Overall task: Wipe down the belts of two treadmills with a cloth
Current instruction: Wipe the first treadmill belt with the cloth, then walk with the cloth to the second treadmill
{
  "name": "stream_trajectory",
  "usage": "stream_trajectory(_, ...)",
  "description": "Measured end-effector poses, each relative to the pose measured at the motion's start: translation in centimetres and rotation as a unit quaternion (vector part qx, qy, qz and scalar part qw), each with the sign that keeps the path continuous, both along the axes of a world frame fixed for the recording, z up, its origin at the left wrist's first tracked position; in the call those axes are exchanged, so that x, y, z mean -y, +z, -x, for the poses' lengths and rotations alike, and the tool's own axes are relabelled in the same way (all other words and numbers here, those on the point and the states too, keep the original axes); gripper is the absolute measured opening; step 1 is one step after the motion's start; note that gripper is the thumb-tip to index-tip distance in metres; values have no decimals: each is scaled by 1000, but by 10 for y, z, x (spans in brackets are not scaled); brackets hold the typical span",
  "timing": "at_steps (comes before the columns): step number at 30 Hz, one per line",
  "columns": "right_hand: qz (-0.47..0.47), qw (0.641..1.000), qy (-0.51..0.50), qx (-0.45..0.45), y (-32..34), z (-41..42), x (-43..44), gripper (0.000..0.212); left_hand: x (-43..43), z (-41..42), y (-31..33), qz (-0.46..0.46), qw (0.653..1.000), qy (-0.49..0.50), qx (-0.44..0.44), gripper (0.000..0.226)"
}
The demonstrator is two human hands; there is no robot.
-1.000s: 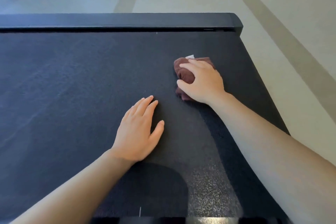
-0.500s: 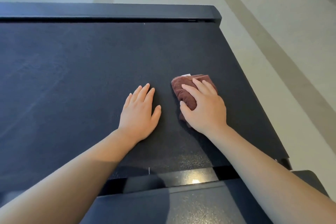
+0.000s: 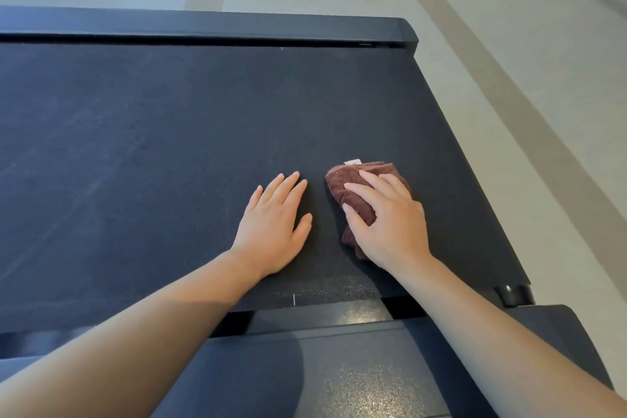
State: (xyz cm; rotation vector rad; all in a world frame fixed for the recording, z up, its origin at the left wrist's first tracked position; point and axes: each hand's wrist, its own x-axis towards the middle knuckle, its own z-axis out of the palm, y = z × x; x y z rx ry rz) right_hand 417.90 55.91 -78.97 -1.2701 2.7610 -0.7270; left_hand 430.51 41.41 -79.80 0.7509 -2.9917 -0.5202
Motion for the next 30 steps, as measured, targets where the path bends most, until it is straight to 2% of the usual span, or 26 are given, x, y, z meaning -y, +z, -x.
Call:
stream_trajectory(2, -3, 1000, 1, 21, 6, -3, -5, 31, -1, -6, 12, -6, 1000, -20, 23, 58)
stream_trajectory(4, -5, 997, -25, 78, 21, -14, -10, 30, -9, -16, 35, -33, 999, -10, 30, 57)
stream_trajectory(7, -2, 980, -77, 183, 64, -43, -22, 28, -29, -36, 90, -80, 995, -2, 57, 58)
stream_trajectory(9, -17, 973, -80, 216, 104, -60, -30, 28, -36, -48, 136, -84, 992, -18, 91, 58)
stream_trajectory(12, -21, 968, -86, 235, 187, -78, -41, 29, -37, -62, 225, -103, 988, -12, 114, 57)
stream_trajectory(15, -20, 965, -81, 248, 305, -97, -52, 28, -45, -86, 343, -119, 986, -1, 112, 57)
stream_trajectory(23, 62, 946, -127, 291, 598, -154, -95, 23, -85, -142, 618, -136, 981, -57, 123, 51)
stream_trajectory(26, 91, 945, -144, 279, 664, -162, -112, 22, -91, -142, 687, -120, 986, -70, 96, 48)
stream_trajectory(30, 146, 939, -171, 259, 702, -155, -138, 20, -92, -124, 742, -67, 991, -99, 57, 48)
